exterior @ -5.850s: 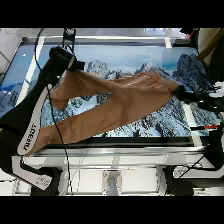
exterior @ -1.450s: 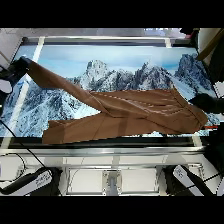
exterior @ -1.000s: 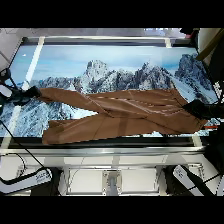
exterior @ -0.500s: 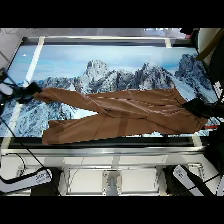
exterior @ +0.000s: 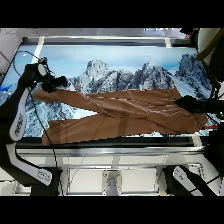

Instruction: Fold the clothes and pants, and hang the long-sleeved shirts on hangers.

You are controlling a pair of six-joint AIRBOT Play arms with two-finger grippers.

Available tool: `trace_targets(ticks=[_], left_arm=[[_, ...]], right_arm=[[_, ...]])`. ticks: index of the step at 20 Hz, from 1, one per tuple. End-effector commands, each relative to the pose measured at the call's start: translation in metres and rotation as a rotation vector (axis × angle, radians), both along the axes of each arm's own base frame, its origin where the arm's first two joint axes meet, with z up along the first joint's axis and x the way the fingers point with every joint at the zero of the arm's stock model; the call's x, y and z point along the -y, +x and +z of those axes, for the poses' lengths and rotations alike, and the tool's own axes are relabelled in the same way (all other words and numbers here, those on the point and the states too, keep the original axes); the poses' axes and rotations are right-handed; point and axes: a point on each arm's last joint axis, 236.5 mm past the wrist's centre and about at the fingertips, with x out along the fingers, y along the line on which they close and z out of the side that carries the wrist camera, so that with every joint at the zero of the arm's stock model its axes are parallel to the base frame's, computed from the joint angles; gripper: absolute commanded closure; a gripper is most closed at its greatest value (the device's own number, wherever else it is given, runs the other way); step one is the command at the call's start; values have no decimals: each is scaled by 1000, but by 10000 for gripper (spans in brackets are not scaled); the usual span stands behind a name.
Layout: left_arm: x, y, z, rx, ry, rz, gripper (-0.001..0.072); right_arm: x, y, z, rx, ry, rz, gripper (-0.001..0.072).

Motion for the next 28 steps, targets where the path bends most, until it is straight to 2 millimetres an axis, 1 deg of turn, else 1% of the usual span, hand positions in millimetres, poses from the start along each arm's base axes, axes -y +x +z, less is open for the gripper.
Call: trace_targets(ticks=[1,2,3,6,9,12,13,14,15,16,18,20,21,22,23,24,28], left_arm=[[8,9,-11,-85,-16,81,92],[12,12,-14,-91,-30,78,109],[15,11,-19,-109,-32,74,109],[21,-1,-42,-188,-26,62,108],[34,-6,-62,-235,-20,37,108],[40,-9,-72,-255,-21,27,108],[41,-9,-72,-255,-27,28,149],[39,-8,-70,-251,-34,33,280],[37,-8,-67,-246,-34,36,505],[34,-6,-62,-235,-31,27,688],[26,0,-48,-191,-24,26,696],[21,14,-26,-108,-38,41,696],[27,22,-17,-65,-71,44,574],[37,29,-10,-26,-110,31,214],[47,32,-9,-14,-146,16,66],[53,31,-12,-24,-161,13,67],[73,18,-34,-100,-158,-22,68]], right_arm=[[-9,10,-1,34,-51,31,321],[-8,11,-2,35,-70,37,322],[-8,11,-4,35,-87,42,321],[-4,10,-7,28,-111,44,321],[0,9,-10,20,-133,46,322],[2,7,-11,13,-148,48,321],[3,7,-12,11,-153,49,322],[4,6,-13,8,-159,50,322],[5,6,-13,7,-162,50,322],[6,6,-14,5,-167,51,321],[7,5,-15,0,-177,53,322],[8,4,-15,0,-178,53,322],[8,5,-15,0,-178,52,322],[8,5,-15,0,-178,52,322],[8,5,-15,2,-179,50,321],[9,6,-15,6,-181,47,322],[11,9,-14,19,-189,36,322]])
